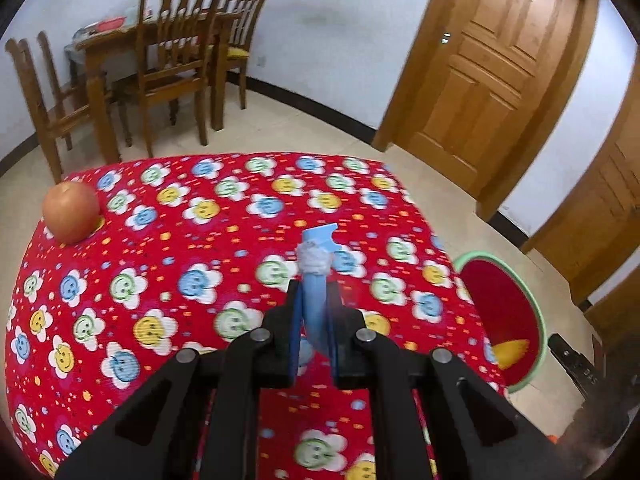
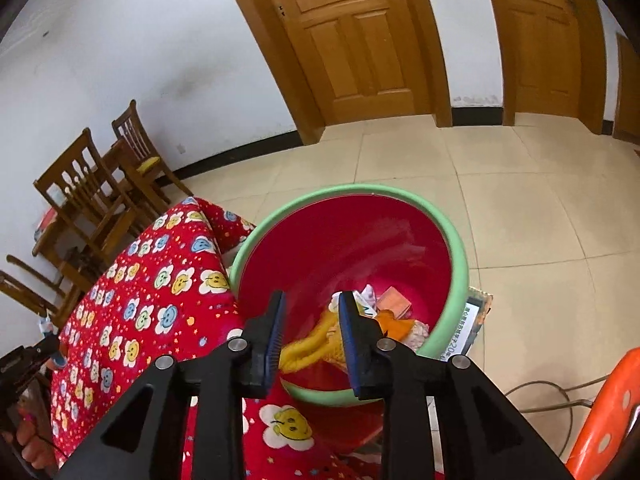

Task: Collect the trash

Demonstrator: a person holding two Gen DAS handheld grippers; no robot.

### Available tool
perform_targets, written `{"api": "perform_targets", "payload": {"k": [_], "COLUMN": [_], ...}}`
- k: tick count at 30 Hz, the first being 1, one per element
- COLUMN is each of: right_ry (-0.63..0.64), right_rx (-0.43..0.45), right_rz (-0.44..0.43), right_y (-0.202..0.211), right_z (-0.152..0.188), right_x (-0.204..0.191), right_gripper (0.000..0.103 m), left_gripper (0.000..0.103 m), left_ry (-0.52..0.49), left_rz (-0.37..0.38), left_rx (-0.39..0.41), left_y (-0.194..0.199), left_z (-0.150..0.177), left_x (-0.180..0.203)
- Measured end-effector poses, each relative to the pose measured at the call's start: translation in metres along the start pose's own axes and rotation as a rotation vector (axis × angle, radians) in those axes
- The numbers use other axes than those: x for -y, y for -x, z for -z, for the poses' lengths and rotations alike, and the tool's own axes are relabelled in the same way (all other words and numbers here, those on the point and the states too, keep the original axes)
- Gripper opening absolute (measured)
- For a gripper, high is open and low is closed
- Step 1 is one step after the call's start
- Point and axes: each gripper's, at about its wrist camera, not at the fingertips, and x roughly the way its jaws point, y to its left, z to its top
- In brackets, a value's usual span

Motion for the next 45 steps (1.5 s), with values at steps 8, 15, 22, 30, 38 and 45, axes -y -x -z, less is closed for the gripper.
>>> {"api": "perform_targets", "payload": {"k": [8, 15, 22, 30, 38, 45], "right_ry": [0.007, -0.002, -0.028, -0.064, -0.069, -0.043], "right_rx": [0.027, 0.064, 0.070, 0.051, 0.051, 0.064], "right_rz": [-0.009, -0.005, -0.012, -0.013, -0.016, -0.044], "right_y": [0.025, 0.045, 0.049, 0.045, 0.047, 0.056], "right_z": [0.001, 0.006, 0.011, 0.016, 0.016, 0.017], "right_x": [0.018, 0.036, 0.052, 0.072, 0.076, 0.065], "right_gripper": [0.032, 0.038, 0.038, 0.038, 0.038, 0.043], "left_gripper": [0.009, 0.009, 0.009, 0.009, 0.056, 0.066], "left_ry": [-0.083, -0.176, -0.258, -0.321, -0.343, -0.336], "left_rz": [0.077, 0.178, 0.237, 0.228, 0.180, 0.141], "left_rx": [-0.022, -0.087, -0.140, -0.171, -0.151, -0.123], "left_y": [0.001, -0.014, -0.039, -0.069, -0.073, -0.058], "left_z": [0.003, 0.010, 0.022, 0.032, 0.037, 0.037], "left_x": [0.053, 0.107, 0.160, 0.198, 0.209, 0.197]}}
